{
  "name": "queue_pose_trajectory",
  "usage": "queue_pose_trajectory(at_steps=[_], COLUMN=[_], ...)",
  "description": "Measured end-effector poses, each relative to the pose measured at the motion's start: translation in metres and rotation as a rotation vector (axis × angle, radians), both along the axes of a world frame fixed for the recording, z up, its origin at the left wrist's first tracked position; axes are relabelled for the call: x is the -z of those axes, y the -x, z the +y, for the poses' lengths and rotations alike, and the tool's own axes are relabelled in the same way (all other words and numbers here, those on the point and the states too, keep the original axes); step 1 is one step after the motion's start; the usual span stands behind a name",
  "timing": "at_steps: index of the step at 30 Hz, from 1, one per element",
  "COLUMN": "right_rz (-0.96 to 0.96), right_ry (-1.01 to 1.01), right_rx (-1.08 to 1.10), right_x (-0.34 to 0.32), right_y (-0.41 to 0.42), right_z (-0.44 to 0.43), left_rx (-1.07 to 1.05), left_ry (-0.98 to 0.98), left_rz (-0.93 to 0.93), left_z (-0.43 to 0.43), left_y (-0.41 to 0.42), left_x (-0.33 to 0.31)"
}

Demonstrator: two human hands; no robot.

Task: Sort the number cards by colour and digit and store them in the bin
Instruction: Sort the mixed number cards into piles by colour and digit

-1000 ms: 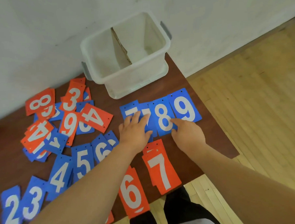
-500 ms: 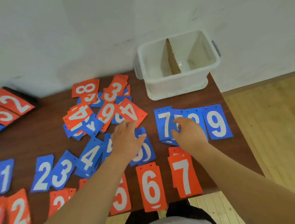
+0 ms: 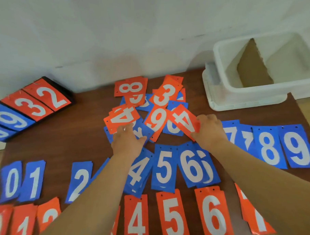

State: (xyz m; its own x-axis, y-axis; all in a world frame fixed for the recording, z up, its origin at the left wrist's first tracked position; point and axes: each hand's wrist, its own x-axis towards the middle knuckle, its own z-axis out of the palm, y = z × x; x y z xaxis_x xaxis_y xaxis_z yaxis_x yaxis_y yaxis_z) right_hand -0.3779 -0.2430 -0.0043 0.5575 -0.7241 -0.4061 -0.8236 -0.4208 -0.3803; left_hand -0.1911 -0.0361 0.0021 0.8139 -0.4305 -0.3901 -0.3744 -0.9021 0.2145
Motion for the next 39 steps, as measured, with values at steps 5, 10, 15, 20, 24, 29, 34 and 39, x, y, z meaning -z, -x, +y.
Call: queue_pose_trajectory(at_steps=[5,10,15,20,24,29,34,39], right_rz=[0.060,0.081,0.099,0.046,0.006,-0.375,-0.436,-0.323], right_ry=[-0.012,-0.008,-0.010,-0.071,-0.071,-0.074,-0.077,-0.102], right_rx=[0.078,0.109,0.167,0.236,0.269,0.432,0.118,-0.371], right_x=[0.011,0.015,0.015,0.013,0.008,-0.026,-0.098,-0.167], right_y=[-0.012,-0.015,-0.019,-0.024,-0.026,-0.017,0.009,0.027], right_z=[-0.005,-0.010,-0.009,-0.007,0.001,0.012,0.024,0.033], left_rx=[-0.073,0.008,0.021,-0.059,-0.110,-0.291,0.127,0.530], left_ry=[-0.003,-0.038,-0.082,-0.038,0.173,0.613,0.571,0.352], left_rz=[-0.045,-0.031,-0.039,-0.112,-0.087,0.152,0.441,0.563], left_z=[0.001,0.008,0.007,0.011,0.015,0.031,0.047,0.031], left_y=[-0.047,-0.104,-0.119,-0.111,-0.095,-0.094,-0.042,0.033], left_x=[0.010,0.017,0.016,0.012,0.009,-0.032,-0.116,-0.168])
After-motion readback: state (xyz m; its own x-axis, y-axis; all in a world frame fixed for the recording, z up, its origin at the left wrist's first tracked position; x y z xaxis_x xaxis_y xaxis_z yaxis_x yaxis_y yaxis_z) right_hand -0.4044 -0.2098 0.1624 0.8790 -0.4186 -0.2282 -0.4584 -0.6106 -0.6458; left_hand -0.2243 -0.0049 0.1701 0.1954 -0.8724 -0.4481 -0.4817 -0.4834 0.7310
